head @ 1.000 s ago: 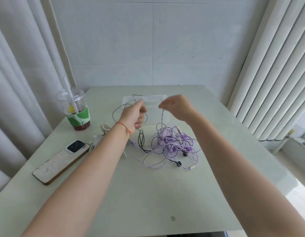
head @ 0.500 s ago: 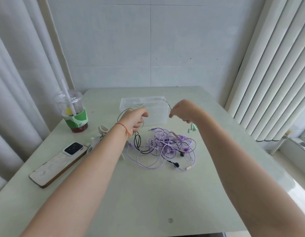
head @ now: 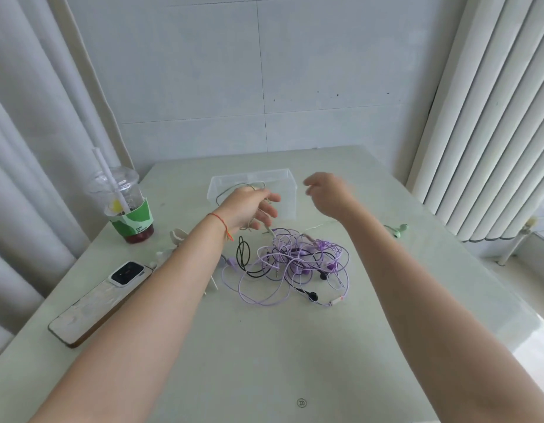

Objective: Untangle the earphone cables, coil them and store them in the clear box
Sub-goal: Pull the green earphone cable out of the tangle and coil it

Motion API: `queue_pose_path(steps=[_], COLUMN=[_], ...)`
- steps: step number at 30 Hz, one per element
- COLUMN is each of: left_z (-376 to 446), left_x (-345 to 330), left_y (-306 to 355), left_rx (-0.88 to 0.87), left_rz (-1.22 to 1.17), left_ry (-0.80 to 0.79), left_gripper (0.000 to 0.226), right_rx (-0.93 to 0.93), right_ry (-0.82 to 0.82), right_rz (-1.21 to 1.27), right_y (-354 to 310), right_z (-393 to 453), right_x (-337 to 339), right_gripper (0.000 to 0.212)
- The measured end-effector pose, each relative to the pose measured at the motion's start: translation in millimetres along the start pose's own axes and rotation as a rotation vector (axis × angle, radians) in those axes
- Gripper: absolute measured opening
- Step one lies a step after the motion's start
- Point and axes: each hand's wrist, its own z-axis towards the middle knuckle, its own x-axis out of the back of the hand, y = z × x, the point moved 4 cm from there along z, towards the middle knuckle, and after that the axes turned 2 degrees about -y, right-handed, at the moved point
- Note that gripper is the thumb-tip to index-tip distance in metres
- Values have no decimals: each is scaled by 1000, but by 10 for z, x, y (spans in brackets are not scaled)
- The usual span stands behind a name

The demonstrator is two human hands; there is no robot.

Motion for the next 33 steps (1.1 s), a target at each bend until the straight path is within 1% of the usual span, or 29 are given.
queue_pose_path(steps=[2,4,6,8,10,12,13,16,18,19,21,22,24,25,26,28,31,33], left_z=[21,43,70,67,132,163,191,253,250,243,220,211,187,181,175,181,186,164], left_x=[-70,-80,-41,2,64,115,152,254,277,279,261,258,248,251,250,268,346,369], left_y=[20,36,44,47,8,-57,-96,-199,-225,-242,-263,-265,-214,-194,-177,-171,-179,-164], left_rx=[-24,-41,-46,-53,-51,-41,-33,-22,-15,10,66,79,66,52,33,-9,-60,-77], left_rz=[-89,-235,-381,-490,-492,-398,-348,-159,48,152,316,380,514,578,638,701,679,653], left_ry=[-66,-132,-182,-201,-175,-100,-56,56,75,55,-13,-23,19,47,66,91,122,98], left_gripper=[31,32,35,38,42,42,41,42,52,58,68,70,71,69,66,55,41,36], right_rx=[16,44,80,92,64,23,10,-22,-60,-78,-108,-117,-153,-171,-186,-188,-151,-145], right_ry=[-128,-227,-325,-452,-585,-661,-671,-622,-557,-499,-308,-185,38,104,135,146,167,184], right_rz=[280,376,421,538,631,618,595,562,493,409,181,26,-281,-359,-395,-465,-600,-673], right_y=[-116,-203,-234,-223,-190,-159,-137,-52,1,38,147,219,349,374,381,334,209,159], right_z=[-29,-69,-87,-97,-46,-34,-9,79,100,125,208,252,302,305,301,294,268,244], right_x=[-140,-246,-330,-403,-467,-446,-437,-410,-339,-282,-120,-24,152,190,203,176,143,151], right_gripper=[32,21,26,35,30,26,27,25,38,45,50,47,34,27,20,10,7,11])
